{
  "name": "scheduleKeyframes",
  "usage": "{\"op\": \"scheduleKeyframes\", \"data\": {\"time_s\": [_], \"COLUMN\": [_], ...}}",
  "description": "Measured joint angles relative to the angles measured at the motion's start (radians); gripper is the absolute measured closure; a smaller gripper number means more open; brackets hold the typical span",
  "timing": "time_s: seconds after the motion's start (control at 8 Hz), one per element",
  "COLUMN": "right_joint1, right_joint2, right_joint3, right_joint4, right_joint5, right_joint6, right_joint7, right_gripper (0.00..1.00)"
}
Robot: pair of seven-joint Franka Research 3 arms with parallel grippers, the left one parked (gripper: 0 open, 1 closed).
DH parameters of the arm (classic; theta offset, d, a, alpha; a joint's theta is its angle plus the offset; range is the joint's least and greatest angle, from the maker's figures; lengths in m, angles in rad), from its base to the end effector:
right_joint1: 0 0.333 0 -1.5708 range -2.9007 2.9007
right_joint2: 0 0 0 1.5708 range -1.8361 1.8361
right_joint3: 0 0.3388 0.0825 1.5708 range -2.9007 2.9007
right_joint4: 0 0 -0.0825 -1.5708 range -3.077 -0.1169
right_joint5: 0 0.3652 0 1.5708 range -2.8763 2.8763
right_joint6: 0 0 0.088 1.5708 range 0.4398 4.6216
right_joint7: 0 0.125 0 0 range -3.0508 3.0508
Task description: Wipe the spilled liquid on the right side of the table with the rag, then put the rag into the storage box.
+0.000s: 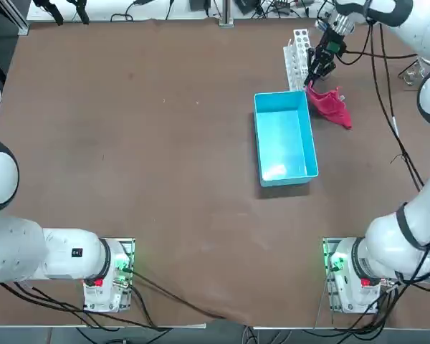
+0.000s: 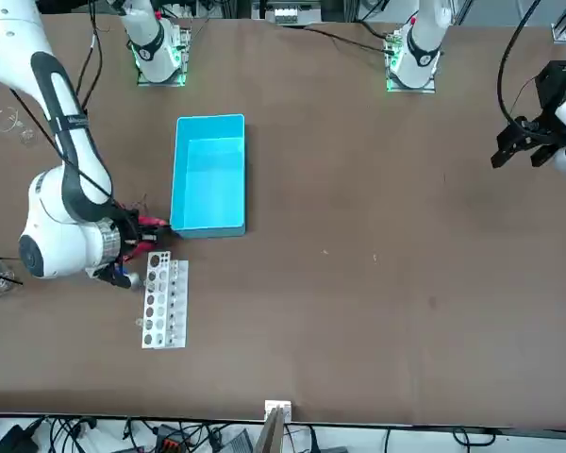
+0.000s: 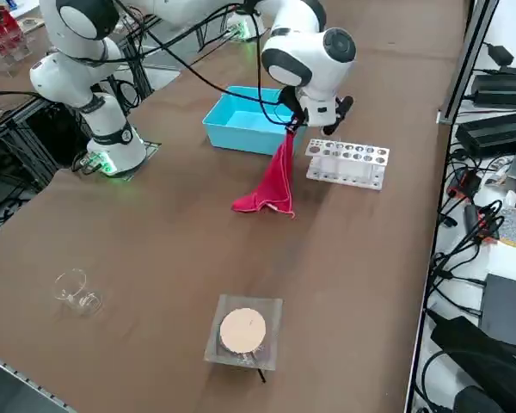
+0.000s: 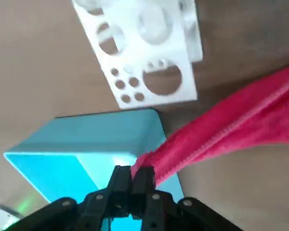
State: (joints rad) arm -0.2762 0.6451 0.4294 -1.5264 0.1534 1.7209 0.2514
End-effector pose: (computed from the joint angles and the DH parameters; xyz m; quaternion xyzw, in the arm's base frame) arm 0.6417 0.0738 0.3004 -0.9559 0.0857 0.2314 0.1591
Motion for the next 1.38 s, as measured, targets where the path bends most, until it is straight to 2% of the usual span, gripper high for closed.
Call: {"op": "scheduleKeyframes", "data": {"time_s": [0.12,0.5,0.75,1.0,1.12,1.38], "right_joint1": [-0.027,-0.141,-0.164,-0.188,-0.23,-0.297], "right_joint2": [-0.001,0.003,0.018,0.028,0.029,0.036], "right_joint3": [-0.002,-0.008,-0.017,-0.063,-0.073,-0.076], "right_joint4": [0.0,-0.001,-0.003,-0.004,-0.004,-0.004], "right_joint5": [-0.026,-0.196,-0.348,-0.49,-0.551,-0.745], "right_joint6": [-0.023,-0.065,-0.027,-0.006,0.004,0.012], "right_joint7": [-0.033,-0.148,-0.162,-0.277,-0.343,-0.421], "right_gripper": [0.98,0.98,0.98,0.98,0.98,0.98]}}
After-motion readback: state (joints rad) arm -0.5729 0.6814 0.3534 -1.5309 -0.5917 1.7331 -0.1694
